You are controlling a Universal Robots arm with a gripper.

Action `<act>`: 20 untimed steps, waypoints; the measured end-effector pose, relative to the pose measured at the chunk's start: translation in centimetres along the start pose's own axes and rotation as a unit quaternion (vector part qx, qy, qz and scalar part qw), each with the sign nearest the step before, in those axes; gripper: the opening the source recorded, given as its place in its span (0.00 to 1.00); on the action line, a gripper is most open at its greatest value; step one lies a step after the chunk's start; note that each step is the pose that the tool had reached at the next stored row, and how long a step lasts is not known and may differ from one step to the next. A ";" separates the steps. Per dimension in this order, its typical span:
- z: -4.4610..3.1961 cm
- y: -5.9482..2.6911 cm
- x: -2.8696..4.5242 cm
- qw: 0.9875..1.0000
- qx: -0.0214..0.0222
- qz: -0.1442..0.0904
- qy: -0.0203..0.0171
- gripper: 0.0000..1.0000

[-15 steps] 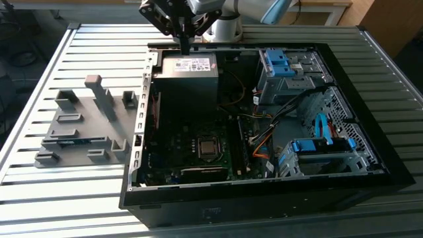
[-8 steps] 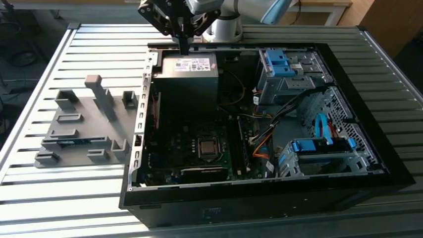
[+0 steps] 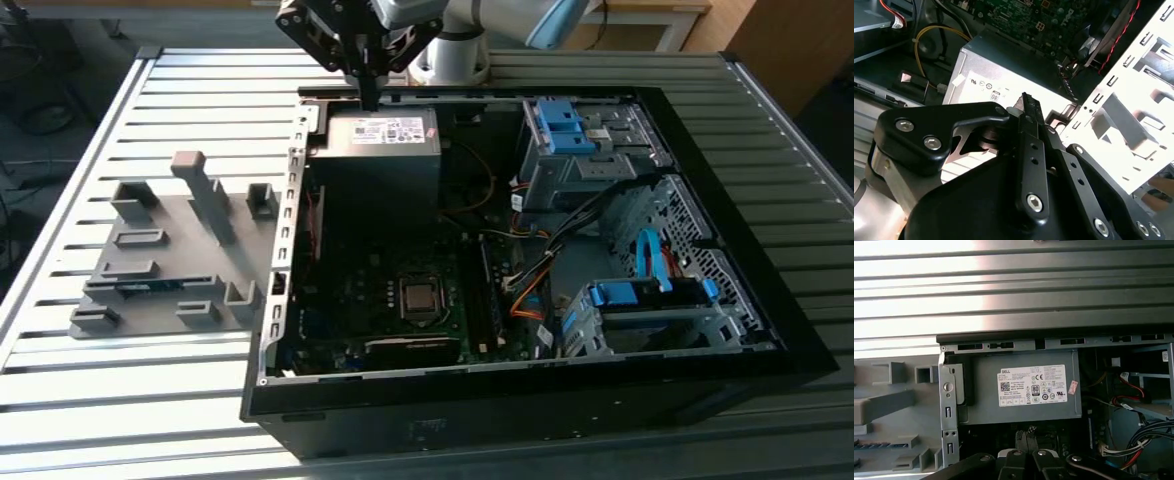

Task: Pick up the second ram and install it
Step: 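Reach for the second ram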

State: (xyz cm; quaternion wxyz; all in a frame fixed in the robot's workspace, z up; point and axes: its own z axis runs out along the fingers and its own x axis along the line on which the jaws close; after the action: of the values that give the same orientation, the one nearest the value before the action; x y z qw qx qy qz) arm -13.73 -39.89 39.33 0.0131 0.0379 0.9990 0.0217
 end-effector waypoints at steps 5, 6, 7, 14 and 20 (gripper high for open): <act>0.00 -0.01 0.16 1.000 0.000 0.000 0.000 0.11; 0.00 -0.02 0.20 1.000 0.000 0.000 0.000 0.11; -0.01 -0.02 0.24 1.000 0.000 0.000 0.000 0.11; -0.02 -0.05 0.63 1.000 0.000 0.000 0.000 0.11; -0.03 -0.08 1.00 1.000 0.000 0.000 0.000 0.11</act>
State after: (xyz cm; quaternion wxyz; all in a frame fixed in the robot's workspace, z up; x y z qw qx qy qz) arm -14.74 -39.89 39.33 0.0131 0.0379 0.9990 0.0217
